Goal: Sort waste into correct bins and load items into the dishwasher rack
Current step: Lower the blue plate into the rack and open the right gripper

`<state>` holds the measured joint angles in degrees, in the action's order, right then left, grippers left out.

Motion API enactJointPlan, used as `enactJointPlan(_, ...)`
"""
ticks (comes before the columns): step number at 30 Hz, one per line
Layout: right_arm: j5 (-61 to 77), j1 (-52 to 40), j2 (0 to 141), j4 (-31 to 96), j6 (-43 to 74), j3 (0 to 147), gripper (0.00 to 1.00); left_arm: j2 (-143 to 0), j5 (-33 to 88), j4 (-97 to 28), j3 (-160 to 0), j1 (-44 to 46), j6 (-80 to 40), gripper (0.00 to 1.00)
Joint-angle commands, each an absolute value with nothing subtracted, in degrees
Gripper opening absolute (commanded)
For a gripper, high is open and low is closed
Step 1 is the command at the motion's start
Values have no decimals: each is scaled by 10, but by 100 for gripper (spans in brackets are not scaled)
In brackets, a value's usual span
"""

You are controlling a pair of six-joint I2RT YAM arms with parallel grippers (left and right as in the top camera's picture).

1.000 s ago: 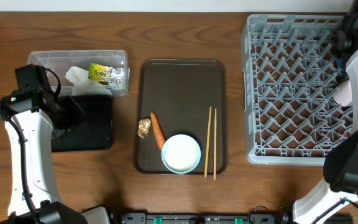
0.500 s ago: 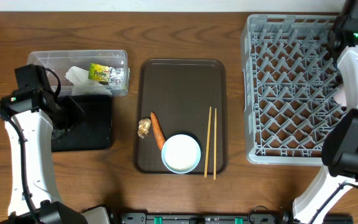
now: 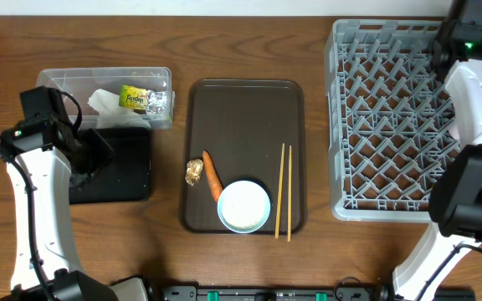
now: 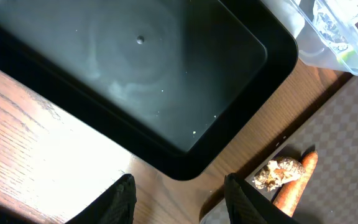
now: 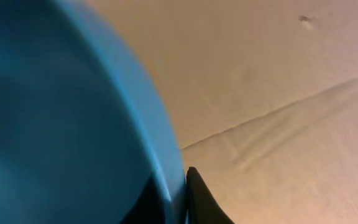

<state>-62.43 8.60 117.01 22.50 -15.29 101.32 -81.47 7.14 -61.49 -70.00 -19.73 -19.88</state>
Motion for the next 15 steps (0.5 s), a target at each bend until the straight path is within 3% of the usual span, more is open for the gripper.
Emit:
enactJointPlan(1, -537, 59, 1184, 252, -155, 1012, 9, -815, 70, -617, -704, -199, -204, 47)
enactJointPlan(10, -499, 45, 1184, 317, -109, 1012, 14, -815, 70, -616, -704, -199, -204, 47)
enactJointPlan(12, -498, 39, 1184, 331, -107, 1012, 37, -815, 70, -616, -704, -199, -204, 47)
enactJointPlan(13, -498, 35, 1184, 340, -107, 1012, 56, -815, 70, -617, -704, -199, -204, 47)
enactJointPlan(15, -498, 28, 1184, 354, -107, 1012, 77, -815, 70, -617, -704, -199, -204, 48)
